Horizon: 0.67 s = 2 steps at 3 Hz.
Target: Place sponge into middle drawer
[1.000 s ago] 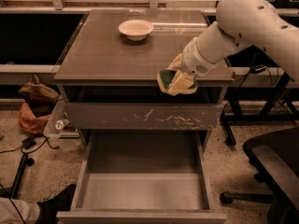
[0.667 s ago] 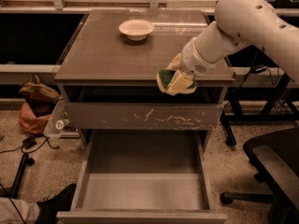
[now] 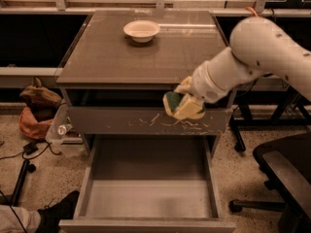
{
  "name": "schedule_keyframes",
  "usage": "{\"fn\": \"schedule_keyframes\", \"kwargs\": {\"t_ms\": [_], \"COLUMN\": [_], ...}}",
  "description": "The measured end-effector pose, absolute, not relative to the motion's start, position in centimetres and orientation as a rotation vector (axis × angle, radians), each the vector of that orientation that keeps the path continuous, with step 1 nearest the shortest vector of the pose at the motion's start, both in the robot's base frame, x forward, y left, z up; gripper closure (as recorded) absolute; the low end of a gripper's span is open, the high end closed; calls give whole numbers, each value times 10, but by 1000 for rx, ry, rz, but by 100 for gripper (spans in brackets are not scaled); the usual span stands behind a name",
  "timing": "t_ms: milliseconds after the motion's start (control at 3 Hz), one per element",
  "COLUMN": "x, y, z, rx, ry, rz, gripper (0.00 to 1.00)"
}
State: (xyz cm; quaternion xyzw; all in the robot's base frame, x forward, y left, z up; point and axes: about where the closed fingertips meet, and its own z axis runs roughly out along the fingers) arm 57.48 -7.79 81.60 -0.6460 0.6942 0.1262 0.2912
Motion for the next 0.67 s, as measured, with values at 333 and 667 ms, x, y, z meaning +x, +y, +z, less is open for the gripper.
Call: {"fn": "schedule_keyframes", "kwargs": {"t_ms": [333,667], "x": [538,524], "y": [-85,-82], "z": [762,716], "rx": [-1692,-1709], "ry": [1884,1907], "rz": [433,512], "gripper": [100,100]}}
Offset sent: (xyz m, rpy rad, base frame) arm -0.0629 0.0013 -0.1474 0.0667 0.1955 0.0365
